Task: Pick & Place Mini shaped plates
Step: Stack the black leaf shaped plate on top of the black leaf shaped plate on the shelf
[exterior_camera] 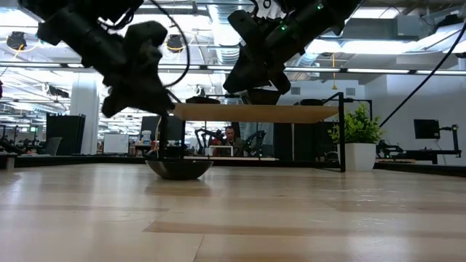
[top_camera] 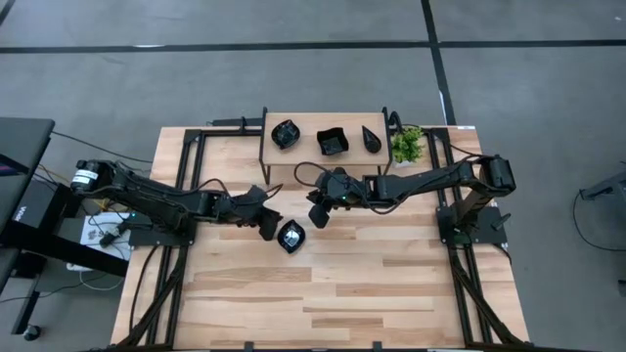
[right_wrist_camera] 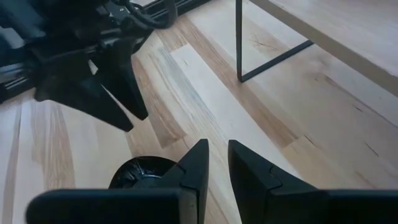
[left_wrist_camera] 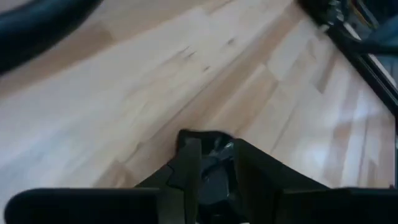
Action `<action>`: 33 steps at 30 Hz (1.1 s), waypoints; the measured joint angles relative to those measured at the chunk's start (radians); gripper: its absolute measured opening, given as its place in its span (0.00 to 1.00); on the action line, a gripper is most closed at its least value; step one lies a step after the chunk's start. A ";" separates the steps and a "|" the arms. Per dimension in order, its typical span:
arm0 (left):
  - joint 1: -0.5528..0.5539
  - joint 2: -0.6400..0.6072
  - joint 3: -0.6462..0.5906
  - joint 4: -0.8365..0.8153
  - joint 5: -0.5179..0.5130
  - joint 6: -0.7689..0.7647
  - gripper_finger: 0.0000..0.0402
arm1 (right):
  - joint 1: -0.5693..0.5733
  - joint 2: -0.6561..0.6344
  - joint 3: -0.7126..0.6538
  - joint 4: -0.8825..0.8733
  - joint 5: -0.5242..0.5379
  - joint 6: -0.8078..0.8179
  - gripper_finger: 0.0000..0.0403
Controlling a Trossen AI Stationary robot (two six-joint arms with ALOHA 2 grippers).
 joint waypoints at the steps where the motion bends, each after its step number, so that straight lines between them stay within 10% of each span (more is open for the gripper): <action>1: 0.000 0.000 -0.010 -0.001 0.000 -0.036 0.24 | 0.000 0.000 0.000 0.000 0.000 0.000 0.14; 10: 0.017 0.000 -0.117 0.004 0.061 -0.265 0.24 | 0.001 0.000 0.000 -0.001 -0.003 0.000 0.14; 33: 0.061 0.000 -0.117 0.060 0.118 -0.229 0.24 | 0.001 0.001 0.000 -0.022 -0.082 0.019 0.14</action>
